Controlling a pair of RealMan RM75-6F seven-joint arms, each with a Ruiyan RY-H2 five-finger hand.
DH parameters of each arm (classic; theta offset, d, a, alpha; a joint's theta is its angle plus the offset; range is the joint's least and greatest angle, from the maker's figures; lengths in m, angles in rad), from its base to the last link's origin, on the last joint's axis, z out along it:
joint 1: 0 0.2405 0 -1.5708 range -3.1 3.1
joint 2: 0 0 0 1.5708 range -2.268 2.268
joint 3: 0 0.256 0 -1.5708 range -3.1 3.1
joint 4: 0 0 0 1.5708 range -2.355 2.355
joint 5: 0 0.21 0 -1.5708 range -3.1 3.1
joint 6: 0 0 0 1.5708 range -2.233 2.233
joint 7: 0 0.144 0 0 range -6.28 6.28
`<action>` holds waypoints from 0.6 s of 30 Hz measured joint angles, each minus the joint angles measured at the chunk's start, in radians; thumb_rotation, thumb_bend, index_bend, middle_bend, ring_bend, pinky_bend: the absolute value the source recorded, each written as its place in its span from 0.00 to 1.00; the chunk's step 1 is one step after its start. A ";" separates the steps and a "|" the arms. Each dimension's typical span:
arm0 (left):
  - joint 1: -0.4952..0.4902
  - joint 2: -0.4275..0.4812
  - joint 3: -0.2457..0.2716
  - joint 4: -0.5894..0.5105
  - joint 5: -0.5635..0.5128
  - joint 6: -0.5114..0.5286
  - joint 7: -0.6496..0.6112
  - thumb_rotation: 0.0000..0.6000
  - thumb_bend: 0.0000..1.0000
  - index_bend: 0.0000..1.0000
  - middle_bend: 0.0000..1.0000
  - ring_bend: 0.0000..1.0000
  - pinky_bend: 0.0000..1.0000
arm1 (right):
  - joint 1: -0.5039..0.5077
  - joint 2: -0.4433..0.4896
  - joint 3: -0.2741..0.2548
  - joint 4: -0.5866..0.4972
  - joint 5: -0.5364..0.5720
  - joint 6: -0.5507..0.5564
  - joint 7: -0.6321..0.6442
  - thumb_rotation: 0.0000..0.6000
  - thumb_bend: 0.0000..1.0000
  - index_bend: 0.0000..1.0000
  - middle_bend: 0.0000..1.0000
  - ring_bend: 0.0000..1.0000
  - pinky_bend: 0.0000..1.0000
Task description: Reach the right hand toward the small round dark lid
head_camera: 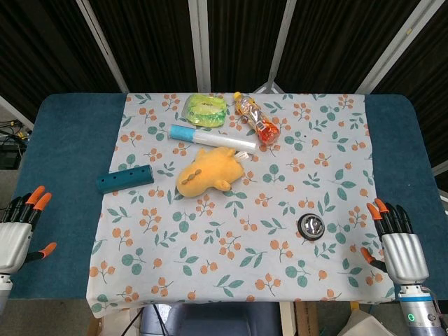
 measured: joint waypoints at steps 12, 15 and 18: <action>0.005 -0.001 0.000 0.000 0.004 0.012 0.002 1.00 0.01 0.00 0.00 0.00 0.00 | 0.000 0.002 -0.009 -0.006 -0.005 -0.009 0.008 1.00 0.27 0.00 0.00 0.00 0.00; 0.005 -0.001 0.000 -0.001 0.003 0.011 0.001 1.00 0.01 0.00 0.00 0.00 0.00 | 0.002 0.002 -0.012 -0.008 -0.005 -0.018 0.004 1.00 0.27 0.00 0.00 0.00 0.00; 0.006 -0.001 0.000 -0.002 0.003 0.012 -0.001 1.00 0.01 0.00 0.00 0.00 0.00 | 0.006 -0.001 -0.016 -0.014 0.001 -0.037 -0.003 1.00 0.27 0.00 0.00 0.00 0.00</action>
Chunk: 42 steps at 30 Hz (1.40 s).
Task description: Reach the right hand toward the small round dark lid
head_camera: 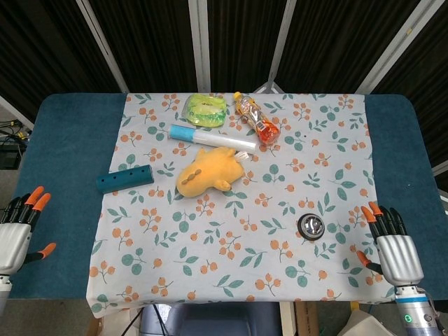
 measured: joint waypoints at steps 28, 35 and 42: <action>-0.003 0.000 -0.003 -0.007 -0.006 -0.008 0.002 1.00 0.01 0.00 0.00 0.00 0.00 | 0.097 -0.124 -0.002 0.026 0.102 -0.201 -0.211 1.00 0.57 0.00 0.00 0.00 0.00; -0.004 -0.002 0.001 -0.005 -0.003 -0.010 0.008 1.00 0.01 0.00 0.00 0.00 0.00 | 0.111 -0.150 -0.010 0.037 0.115 -0.220 -0.244 1.00 0.57 0.00 0.00 0.00 0.00; -0.002 -0.004 0.001 0.001 -0.003 -0.008 0.007 1.00 0.01 0.00 0.00 0.00 0.00 | 0.122 -0.167 -0.007 0.044 0.133 -0.233 -0.259 1.00 0.57 0.00 0.00 0.00 0.00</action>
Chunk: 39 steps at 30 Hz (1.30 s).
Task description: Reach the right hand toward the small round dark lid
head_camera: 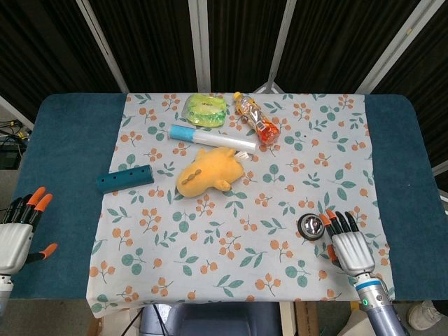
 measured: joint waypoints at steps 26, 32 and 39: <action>0.000 -0.002 -0.002 0.001 -0.004 0.000 -0.005 1.00 0.01 0.00 0.00 0.00 0.00 | 0.008 -0.024 -0.057 0.039 0.038 -0.051 -0.108 1.00 0.57 0.00 0.00 0.00 0.00; 0.000 0.000 -0.004 -0.004 -0.005 -0.001 -0.005 1.00 0.01 0.00 0.00 0.00 0.00 | 0.006 -0.041 -0.070 0.050 0.072 -0.062 -0.199 1.00 0.57 0.00 0.00 0.00 0.00; -0.001 0.001 -0.004 -0.005 -0.006 -0.001 -0.004 1.00 0.01 0.00 0.00 0.00 0.00 | 0.005 -0.036 -0.041 0.033 0.048 -0.006 -0.133 1.00 0.57 0.00 0.00 0.00 0.00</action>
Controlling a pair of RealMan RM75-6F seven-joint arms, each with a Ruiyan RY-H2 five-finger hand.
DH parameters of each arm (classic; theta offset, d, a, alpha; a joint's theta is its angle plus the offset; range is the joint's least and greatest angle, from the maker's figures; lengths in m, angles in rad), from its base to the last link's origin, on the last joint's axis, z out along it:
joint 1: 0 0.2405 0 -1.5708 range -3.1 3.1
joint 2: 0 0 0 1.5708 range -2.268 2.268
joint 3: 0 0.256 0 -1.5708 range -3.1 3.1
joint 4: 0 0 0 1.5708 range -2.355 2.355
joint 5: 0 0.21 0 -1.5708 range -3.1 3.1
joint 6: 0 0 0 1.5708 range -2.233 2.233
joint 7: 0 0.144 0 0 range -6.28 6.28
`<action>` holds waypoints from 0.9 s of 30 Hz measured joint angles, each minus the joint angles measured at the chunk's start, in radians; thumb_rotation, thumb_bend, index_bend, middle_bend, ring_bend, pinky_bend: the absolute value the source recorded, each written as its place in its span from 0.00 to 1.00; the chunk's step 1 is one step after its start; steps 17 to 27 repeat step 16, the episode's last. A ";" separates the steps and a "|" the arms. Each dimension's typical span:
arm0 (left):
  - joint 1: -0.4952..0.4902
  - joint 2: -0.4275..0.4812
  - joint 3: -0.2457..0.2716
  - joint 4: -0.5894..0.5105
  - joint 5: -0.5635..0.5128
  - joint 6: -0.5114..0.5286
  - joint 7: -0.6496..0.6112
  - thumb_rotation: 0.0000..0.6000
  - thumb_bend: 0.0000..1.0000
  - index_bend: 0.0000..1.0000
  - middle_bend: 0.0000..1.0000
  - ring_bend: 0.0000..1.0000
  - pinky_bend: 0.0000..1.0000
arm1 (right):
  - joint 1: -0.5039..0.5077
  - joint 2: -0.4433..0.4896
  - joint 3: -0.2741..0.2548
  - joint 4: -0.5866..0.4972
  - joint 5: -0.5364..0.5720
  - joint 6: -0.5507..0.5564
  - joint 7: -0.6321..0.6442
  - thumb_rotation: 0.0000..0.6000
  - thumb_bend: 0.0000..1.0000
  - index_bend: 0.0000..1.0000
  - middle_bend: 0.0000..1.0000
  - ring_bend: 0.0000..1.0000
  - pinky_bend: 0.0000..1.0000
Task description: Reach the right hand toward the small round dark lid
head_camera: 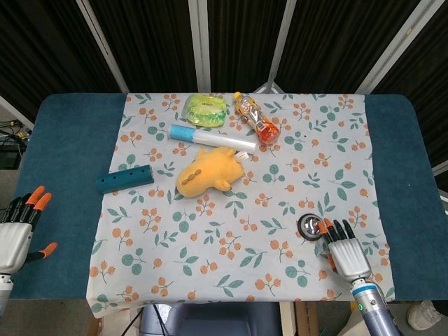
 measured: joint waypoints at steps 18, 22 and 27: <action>0.002 0.004 0.000 -0.005 0.002 0.003 -0.007 1.00 0.01 0.00 0.00 0.00 0.00 | -0.051 0.145 0.077 -0.109 -0.082 0.215 0.219 1.00 0.33 0.00 0.00 0.00 0.00; 0.002 0.004 0.000 -0.005 0.002 0.003 -0.007 1.00 0.01 0.00 0.00 0.00 0.00 | -0.051 0.145 0.077 -0.109 -0.082 0.215 0.219 1.00 0.33 0.00 0.00 0.00 0.00; 0.002 0.004 0.000 -0.005 0.002 0.003 -0.007 1.00 0.01 0.00 0.00 0.00 0.00 | -0.051 0.145 0.077 -0.109 -0.082 0.215 0.219 1.00 0.33 0.00 0.00 0.00 0.00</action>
